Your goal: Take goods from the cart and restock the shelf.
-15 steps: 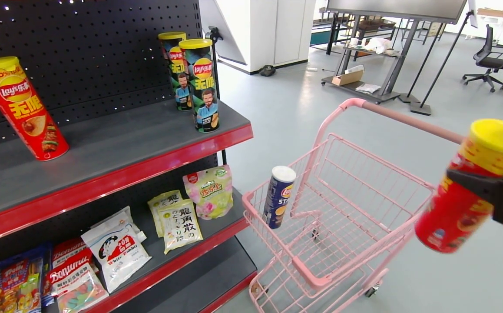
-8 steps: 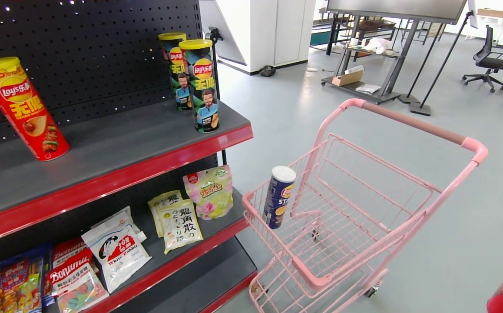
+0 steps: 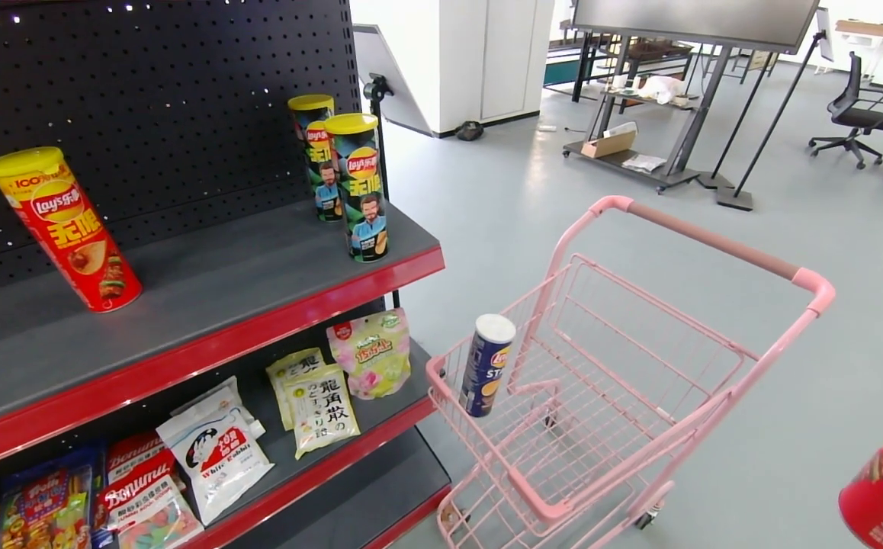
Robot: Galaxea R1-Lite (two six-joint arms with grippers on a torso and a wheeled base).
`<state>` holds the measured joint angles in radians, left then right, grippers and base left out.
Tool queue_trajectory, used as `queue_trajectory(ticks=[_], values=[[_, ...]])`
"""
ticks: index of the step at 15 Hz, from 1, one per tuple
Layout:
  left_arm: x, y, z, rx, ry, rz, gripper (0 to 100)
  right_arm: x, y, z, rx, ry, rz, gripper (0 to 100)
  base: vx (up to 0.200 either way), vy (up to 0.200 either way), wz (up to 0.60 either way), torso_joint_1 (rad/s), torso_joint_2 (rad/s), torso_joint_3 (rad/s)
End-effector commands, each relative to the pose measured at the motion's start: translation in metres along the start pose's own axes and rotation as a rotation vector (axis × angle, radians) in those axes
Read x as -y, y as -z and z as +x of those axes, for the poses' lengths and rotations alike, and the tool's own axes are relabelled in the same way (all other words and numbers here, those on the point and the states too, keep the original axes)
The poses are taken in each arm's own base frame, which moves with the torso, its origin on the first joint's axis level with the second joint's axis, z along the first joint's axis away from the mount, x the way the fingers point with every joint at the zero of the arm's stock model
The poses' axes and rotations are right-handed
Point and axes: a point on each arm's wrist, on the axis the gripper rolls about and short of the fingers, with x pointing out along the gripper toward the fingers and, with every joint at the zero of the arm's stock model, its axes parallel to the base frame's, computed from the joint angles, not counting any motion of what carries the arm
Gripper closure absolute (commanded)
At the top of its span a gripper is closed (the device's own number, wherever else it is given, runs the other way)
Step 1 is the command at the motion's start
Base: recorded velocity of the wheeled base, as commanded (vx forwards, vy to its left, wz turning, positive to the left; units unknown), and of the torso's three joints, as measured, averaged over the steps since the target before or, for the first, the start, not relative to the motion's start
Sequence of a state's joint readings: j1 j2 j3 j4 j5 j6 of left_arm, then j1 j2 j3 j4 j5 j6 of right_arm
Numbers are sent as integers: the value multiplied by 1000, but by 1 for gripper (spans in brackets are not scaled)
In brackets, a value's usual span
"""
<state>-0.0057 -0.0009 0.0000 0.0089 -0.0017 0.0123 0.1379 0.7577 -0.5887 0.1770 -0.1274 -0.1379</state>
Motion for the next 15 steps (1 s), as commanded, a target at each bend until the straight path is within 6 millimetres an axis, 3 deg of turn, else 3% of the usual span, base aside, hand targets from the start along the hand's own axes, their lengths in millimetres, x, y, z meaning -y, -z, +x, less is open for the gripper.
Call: queue_trajectory(ticks=[1,13,15], values=[[0,0,0,-1,0,0,0,-1,-3,12,-32,-5,-4,100,0,0,0,183,-427,-261],[0,0,0,-1,0,0,0,3,-2,38,-138,29,18,100,0,0,0,157,-365,-209],[0,0,0,-1,0,0,0,4,-2,38,-135,29,22,100,0,0,600,29,-51,-34]])
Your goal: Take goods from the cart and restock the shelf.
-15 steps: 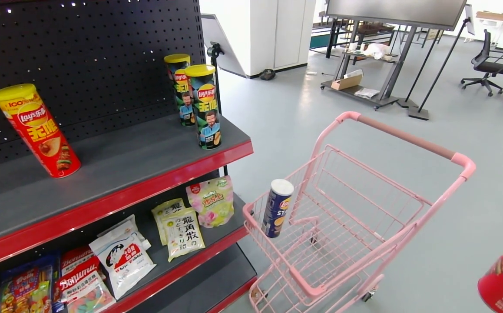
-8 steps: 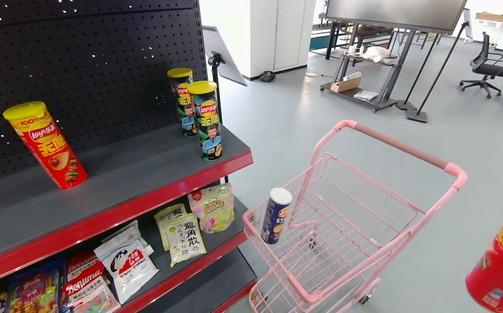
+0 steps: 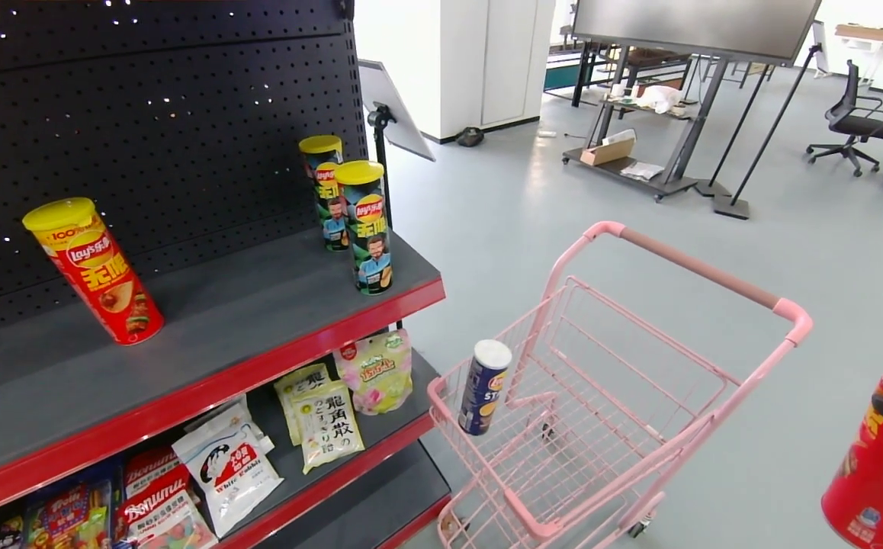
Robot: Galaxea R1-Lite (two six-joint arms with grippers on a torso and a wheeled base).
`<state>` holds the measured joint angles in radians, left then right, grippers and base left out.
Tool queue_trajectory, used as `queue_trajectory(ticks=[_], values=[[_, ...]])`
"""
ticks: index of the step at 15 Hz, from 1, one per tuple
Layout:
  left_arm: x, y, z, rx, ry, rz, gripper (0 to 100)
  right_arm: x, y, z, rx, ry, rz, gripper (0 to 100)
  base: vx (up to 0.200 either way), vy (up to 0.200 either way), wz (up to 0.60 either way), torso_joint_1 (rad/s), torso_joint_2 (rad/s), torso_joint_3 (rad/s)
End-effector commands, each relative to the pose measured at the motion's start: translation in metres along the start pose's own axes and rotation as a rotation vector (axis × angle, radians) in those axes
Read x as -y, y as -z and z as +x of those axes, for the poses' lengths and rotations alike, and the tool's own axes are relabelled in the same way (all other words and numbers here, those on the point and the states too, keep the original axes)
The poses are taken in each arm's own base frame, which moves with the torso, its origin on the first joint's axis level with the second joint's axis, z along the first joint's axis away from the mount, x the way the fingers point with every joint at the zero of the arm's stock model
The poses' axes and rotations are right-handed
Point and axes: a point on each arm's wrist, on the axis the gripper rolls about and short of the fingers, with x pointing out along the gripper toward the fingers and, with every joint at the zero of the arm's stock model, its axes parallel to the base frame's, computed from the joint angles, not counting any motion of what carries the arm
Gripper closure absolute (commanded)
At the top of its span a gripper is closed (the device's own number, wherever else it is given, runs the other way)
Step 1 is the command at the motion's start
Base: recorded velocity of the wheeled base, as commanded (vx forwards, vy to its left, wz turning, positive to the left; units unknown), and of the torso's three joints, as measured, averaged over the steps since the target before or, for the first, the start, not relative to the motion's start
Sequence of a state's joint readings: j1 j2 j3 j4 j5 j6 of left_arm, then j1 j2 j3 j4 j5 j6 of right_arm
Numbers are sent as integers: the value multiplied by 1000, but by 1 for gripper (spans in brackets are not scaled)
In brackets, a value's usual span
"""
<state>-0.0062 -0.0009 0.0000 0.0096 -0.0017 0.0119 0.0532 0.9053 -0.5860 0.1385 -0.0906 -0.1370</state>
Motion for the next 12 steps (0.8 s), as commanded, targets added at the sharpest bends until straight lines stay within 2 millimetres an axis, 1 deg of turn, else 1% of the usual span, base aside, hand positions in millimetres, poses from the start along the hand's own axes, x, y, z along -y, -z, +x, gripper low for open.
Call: queue_trajectory(ticks=[1,6,8,11,12], values=[[0,0,0,0,0,0,0,0,4,2,-19,4,1,100,0,0,600,12,-22,-7],[0,0,0,0,0,0,0,-2,18,-10,65,4,-12,100,0,0,600,8,-1,0],[0,0,0,1,1,0,0,-3,28,-19,93,-5,-17,100,0,0,600,2,2,5],[0,0,0,1,1,2,0,-4,41,-26,116,-12,-31,100,0,0,600,4,4,1],[0,0,0,1,1,2,0,-5,47,-28,119,-11,-40,100,0,0,0,0,0,0]])
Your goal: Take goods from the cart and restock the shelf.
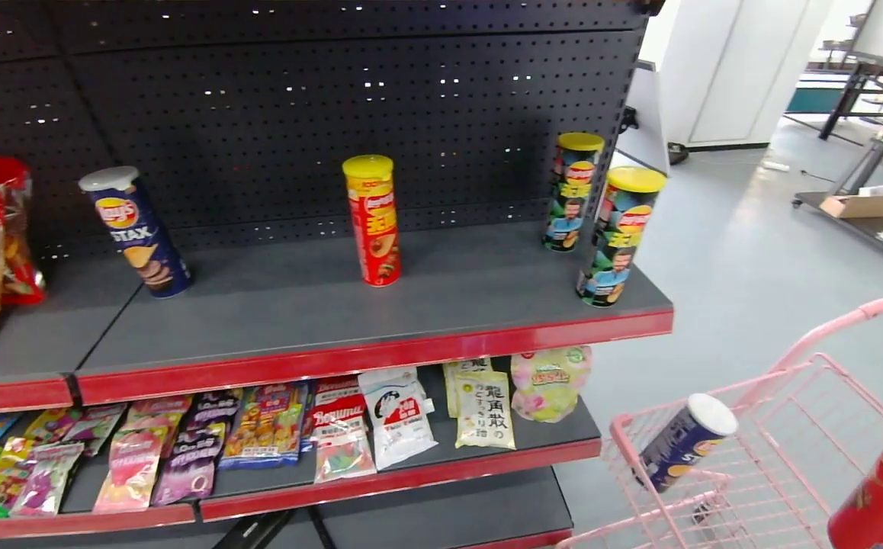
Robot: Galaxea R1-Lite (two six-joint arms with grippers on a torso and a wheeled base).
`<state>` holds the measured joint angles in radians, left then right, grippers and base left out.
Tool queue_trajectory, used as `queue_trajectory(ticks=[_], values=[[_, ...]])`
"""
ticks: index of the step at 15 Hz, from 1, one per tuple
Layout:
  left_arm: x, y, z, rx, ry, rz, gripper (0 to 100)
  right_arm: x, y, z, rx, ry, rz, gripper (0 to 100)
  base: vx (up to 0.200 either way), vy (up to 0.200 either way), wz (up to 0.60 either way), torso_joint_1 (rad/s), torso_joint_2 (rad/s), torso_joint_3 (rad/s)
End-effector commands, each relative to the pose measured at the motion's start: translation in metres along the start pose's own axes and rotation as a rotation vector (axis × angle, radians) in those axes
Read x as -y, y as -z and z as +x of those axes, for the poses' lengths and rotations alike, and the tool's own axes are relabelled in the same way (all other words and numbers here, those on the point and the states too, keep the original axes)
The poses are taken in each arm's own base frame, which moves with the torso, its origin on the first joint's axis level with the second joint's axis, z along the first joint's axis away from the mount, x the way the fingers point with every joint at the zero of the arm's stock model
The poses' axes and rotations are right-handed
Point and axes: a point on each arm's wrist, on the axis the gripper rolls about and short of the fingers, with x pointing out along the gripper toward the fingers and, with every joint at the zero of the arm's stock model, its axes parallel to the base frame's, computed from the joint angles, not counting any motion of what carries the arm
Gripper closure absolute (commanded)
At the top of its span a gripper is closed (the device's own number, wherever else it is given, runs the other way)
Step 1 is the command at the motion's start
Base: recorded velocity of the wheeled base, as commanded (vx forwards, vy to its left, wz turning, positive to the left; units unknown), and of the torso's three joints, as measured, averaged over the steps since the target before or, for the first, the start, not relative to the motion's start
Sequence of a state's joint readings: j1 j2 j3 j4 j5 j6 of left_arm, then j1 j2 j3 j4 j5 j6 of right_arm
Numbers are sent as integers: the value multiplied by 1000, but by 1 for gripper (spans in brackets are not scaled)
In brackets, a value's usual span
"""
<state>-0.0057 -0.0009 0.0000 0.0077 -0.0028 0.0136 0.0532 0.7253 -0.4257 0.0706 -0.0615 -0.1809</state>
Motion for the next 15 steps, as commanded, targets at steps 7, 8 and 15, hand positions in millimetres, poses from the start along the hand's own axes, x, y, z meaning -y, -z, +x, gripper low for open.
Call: queue_trajectory(ticks=[7,8,15], values=[[0,0,0,-1,1,0,0,-5,42,-40,186,32,-1,100,143,0,0,0,-1,3],[0,0,0,-1,1,-1,0,-6,48,-43,198,34,0,100,200,0,0,2,2,-2],[0,0,0,-1,-1,-1,0,-9,62,-47,235,39,1,100,114,0,0,3,2,3]])
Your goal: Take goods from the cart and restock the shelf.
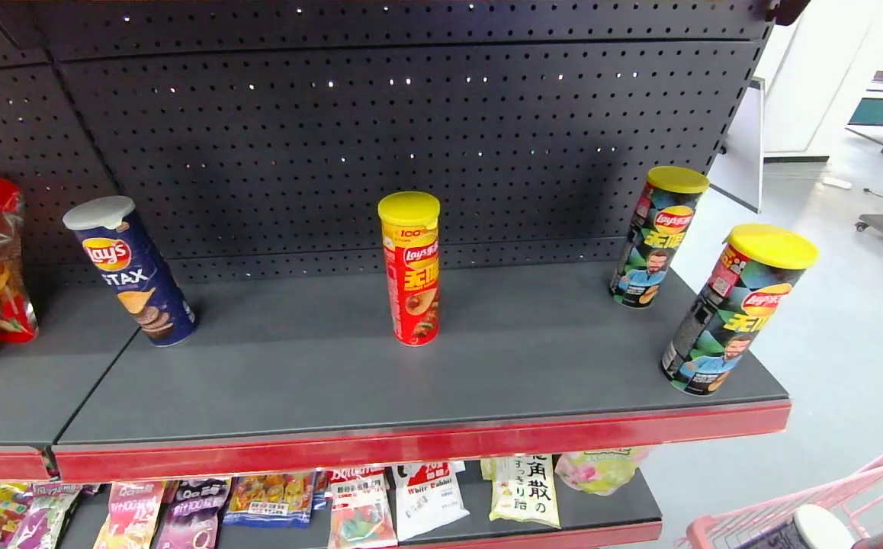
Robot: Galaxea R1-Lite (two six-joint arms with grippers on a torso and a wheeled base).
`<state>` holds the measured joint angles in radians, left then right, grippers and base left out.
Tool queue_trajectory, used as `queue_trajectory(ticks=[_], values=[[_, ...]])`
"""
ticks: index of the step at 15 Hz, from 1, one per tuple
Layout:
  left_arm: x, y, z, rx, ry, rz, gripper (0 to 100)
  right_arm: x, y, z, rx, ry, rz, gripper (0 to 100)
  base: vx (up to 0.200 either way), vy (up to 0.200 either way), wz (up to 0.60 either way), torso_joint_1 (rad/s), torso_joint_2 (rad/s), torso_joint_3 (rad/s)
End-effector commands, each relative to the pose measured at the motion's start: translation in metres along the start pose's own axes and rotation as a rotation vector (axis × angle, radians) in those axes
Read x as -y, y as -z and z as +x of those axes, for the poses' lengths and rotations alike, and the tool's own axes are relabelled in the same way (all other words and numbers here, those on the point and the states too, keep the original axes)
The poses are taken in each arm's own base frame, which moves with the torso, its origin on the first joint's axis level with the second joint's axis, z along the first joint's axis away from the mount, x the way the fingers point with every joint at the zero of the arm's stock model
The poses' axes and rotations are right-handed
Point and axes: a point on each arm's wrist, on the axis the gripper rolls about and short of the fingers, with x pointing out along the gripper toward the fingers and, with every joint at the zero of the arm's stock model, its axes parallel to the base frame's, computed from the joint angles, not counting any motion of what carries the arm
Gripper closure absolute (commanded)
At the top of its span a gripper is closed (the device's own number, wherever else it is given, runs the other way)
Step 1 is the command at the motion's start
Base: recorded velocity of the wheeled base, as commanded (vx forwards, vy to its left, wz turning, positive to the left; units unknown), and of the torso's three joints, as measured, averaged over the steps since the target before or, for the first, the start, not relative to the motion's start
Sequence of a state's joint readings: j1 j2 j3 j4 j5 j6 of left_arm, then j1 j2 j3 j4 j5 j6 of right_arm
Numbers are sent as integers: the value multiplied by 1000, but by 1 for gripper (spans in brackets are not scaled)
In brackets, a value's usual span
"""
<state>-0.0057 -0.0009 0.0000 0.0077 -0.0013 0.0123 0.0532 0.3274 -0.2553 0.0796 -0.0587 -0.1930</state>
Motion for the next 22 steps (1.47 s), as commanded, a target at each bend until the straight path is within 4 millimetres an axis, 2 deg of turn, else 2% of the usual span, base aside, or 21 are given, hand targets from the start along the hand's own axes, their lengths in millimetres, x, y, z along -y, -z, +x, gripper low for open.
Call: queue_trajectory(ticks=[1,3,6,8,9,10,11,12,13,15,17,20,22], values=[[0,0,0,-2,1,0,0,-1,7,-5,32,4,1,100,0,0,0,0,0,0],[0,0,0,-2,2,1,0,-2,14,-11,66,10,3,100,0,0,0,0,0,0],[0,-3,8,-110,3,14,0,-4,25,-16,105,23,8,100,0,0,0,0,0,0],[1,-10,10,-113,79,49,0,-4,25,-16,113,30,19,100,0,0,0,0,0,0],[1,-28,10,-88,96,48,0,-4,25,-17,114,31,24,100,0,0,0,0,0,0],[2,-107,42,-129,147,-58,0,-4,26,-16,110,-9,39,100,0,0,0,0,0,0],[2,-125,53,-129,161,-81,0,-5,28,-15,110,-25,39,100,0,0,0,0,0,0],[4,-143,75,-155,203,-46,0,-5,30,-14,105,-37,38,100,0,0,0,0,0,0],[8,-138,105,-207,310,60,0,-6,29,-13,96,-51,42,100,0,0,0,0,0,0],[17,-134,153,-219,424,76,0,-6,29,-12,87,-58,60,100,0,0,0,0,0,0],[33,-122,193,-217,548,78,0,-5,26,-12,88,-56,61,100,0,0,0,0,0,0],[46,-110,222,-237,742,65,0,-5,24,-12,88,-52,62,100,0,0,0,0,0,0],[51,-98,253,-236,795,118,0,-4,23,-11,78,-50,61,100,0,0,0,0,0,0]])
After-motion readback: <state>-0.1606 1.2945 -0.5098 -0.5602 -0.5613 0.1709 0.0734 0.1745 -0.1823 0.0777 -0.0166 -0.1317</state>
